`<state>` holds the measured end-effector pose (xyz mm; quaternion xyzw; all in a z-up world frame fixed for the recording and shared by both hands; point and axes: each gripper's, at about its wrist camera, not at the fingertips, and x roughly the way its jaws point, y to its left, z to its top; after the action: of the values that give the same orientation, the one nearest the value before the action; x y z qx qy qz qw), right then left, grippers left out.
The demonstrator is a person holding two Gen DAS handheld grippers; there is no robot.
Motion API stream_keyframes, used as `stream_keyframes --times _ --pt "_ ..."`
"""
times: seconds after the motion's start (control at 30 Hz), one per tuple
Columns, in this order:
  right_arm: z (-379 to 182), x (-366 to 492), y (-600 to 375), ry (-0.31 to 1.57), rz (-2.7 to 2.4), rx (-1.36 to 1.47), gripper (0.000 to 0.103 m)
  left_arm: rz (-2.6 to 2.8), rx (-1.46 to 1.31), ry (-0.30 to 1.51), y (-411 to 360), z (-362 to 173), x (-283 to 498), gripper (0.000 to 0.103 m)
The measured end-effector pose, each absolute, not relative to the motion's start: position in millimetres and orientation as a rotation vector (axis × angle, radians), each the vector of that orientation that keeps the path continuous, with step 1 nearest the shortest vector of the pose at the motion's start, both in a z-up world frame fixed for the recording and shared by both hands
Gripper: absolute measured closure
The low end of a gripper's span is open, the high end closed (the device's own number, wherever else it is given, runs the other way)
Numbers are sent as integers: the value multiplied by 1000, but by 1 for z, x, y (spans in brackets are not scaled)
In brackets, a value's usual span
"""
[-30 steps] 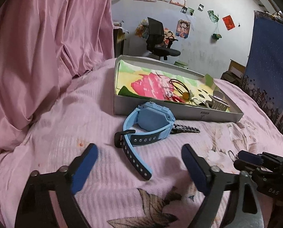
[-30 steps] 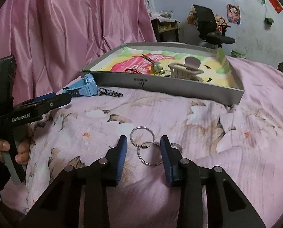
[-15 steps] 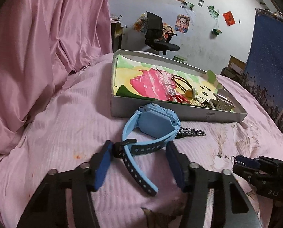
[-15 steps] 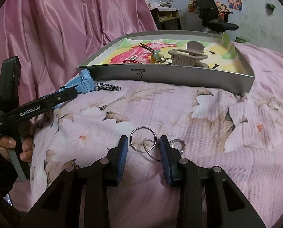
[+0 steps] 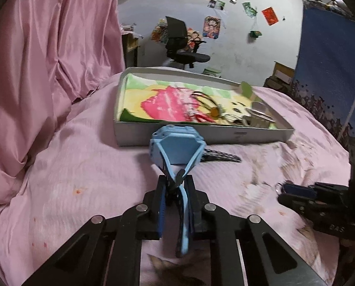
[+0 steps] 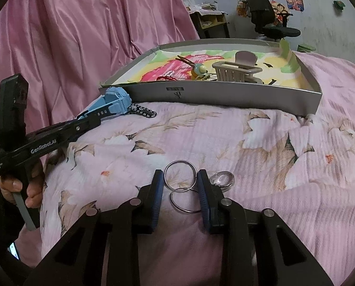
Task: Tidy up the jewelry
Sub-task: 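Carry blue watch with left tool while right tool carries silver ring to tray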
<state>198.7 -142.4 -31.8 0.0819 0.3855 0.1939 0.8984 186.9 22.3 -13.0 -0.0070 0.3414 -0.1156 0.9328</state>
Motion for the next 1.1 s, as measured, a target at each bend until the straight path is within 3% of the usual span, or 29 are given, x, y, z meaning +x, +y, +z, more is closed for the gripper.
stream_keyframes --times 0.57,1.1 --pt "5 187 -147 664 423 178 77 -297 28 619 -12 16 157 91" --pt "72 262 -141 486 369 164 77 -146 -107 544 4 52 232 91"
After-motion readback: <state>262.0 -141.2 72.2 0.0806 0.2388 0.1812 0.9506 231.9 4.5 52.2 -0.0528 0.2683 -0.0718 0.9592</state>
